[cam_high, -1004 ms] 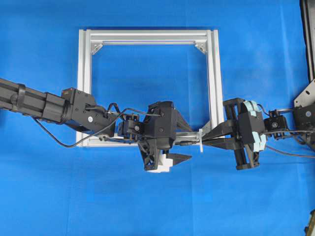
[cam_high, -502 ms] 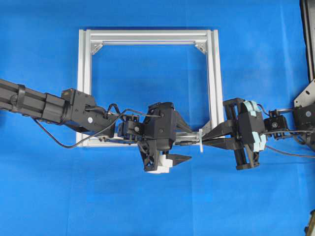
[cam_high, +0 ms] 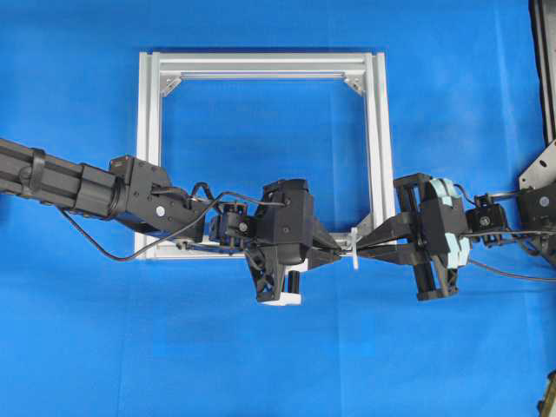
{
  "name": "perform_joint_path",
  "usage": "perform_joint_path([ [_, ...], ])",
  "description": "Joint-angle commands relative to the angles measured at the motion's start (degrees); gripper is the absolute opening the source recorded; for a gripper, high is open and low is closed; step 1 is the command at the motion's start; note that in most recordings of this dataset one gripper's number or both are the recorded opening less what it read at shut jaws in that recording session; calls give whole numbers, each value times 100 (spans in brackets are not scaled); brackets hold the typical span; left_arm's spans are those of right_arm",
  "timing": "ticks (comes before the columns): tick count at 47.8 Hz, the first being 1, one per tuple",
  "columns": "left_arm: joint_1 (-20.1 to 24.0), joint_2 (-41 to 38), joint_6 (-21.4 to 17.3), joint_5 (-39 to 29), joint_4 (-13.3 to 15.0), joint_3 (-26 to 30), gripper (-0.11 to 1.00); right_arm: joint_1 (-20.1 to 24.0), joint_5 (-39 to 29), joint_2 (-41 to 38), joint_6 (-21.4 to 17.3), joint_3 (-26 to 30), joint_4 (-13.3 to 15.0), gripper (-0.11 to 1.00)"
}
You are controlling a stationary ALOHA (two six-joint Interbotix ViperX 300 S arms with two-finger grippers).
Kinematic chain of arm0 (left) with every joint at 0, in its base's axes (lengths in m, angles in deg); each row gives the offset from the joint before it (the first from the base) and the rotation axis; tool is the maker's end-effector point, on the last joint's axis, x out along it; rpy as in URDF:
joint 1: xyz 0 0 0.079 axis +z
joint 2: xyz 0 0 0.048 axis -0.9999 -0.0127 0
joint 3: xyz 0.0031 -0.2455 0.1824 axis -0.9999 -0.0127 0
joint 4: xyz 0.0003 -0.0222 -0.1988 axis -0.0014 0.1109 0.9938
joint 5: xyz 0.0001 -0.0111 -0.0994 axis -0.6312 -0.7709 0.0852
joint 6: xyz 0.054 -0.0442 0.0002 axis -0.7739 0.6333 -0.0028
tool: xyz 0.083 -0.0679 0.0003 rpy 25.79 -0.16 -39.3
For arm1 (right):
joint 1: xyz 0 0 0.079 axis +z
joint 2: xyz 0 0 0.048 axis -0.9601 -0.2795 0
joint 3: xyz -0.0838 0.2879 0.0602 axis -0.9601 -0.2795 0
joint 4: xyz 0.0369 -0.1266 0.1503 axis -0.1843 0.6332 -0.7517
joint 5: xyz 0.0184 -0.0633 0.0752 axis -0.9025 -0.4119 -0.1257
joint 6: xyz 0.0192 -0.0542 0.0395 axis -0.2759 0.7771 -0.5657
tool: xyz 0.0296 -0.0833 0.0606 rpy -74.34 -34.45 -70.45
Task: Insert the wire through the string loop located on the right side.
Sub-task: 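Open the right gripper to release the cable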
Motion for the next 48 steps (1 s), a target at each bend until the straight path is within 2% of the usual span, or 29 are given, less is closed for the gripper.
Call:
perform_joint_path([
  [1,-9,132,-9,44,-18,105,8,-9,-9,44,9,53,0,-3],
  [23,-9,132,0,44,-18,105,8,-62,-255,114,9,18,0,-3],
  [28,-18,132,0,44,-9,114,8,-88,-255,158,9,0,0,2],
  [33,-9,123,9,44,-18,114,8,-97,-316,202,9,-18,0,18],
  [44,-18,132,9,44,-18,114,8,-97,-694,290,9,-44,0,84],
  [46,-18,132,9,44,-18,114,8,-97,-712,308,9,-53,0,91],
  [48,-18,132,9,44,-9,114,8,-97,-712,308,9,-53,0,91],
])
